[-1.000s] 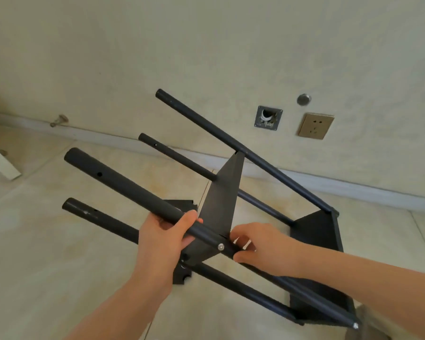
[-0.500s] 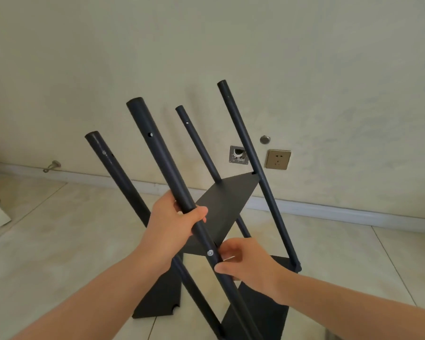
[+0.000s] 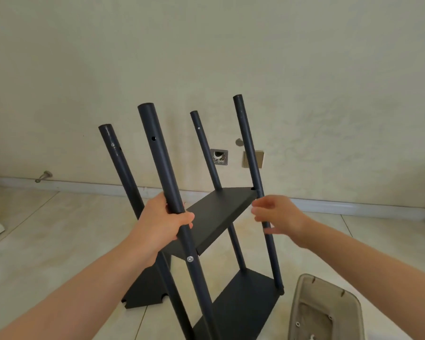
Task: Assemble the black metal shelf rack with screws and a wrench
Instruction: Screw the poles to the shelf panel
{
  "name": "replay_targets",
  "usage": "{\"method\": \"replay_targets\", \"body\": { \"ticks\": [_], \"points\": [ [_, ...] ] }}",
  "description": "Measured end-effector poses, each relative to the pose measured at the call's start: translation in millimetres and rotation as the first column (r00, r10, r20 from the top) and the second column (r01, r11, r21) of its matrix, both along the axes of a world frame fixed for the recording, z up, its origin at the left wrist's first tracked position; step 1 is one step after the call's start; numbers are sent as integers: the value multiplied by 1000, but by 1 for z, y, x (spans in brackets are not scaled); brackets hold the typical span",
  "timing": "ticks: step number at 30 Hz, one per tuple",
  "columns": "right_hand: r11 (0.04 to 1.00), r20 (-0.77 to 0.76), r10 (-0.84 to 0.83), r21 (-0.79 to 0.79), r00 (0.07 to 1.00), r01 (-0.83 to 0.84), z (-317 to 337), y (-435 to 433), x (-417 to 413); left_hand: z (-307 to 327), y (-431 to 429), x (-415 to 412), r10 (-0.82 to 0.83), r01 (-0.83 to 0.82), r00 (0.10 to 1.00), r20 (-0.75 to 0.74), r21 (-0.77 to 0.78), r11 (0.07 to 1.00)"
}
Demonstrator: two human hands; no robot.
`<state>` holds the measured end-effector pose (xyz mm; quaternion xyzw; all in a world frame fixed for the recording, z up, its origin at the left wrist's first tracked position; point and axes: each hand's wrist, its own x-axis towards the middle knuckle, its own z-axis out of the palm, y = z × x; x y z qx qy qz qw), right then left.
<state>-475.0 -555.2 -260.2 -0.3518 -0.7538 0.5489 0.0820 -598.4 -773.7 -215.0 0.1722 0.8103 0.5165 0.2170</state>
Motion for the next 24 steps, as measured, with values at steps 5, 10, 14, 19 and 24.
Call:
{"method": "replay_targets", "body": {
  "ticks": [5, 10, 14, 19, 24],
  "points": [
    [976, 18, -180, 131, 984, 176, -5, 38, 13, -2, -10, 16, -55, 45, 992, -112, -89, 995],
    [957, -29, -224, 184, 974, 225, -3, 54, 23, -8, -23, 18, -77, 39, 973, -216, -174, 984],
    [980, -11, -151, 126, 988, 151, 1, 52, 28, -11, -28, 10, -74, 21, 960, -270, -191, 981],
    [982, -57, -159, 92, 986, 164, 3, 45, 36, -16, -33, -5, -50, -1, 955, -291, -171, 985],
    [976, -71, -174, 119, 982, 181, 1, 46, 52, -27, -22, -17, -63, 25, 941, -332, -118, 993]
  ]
}}
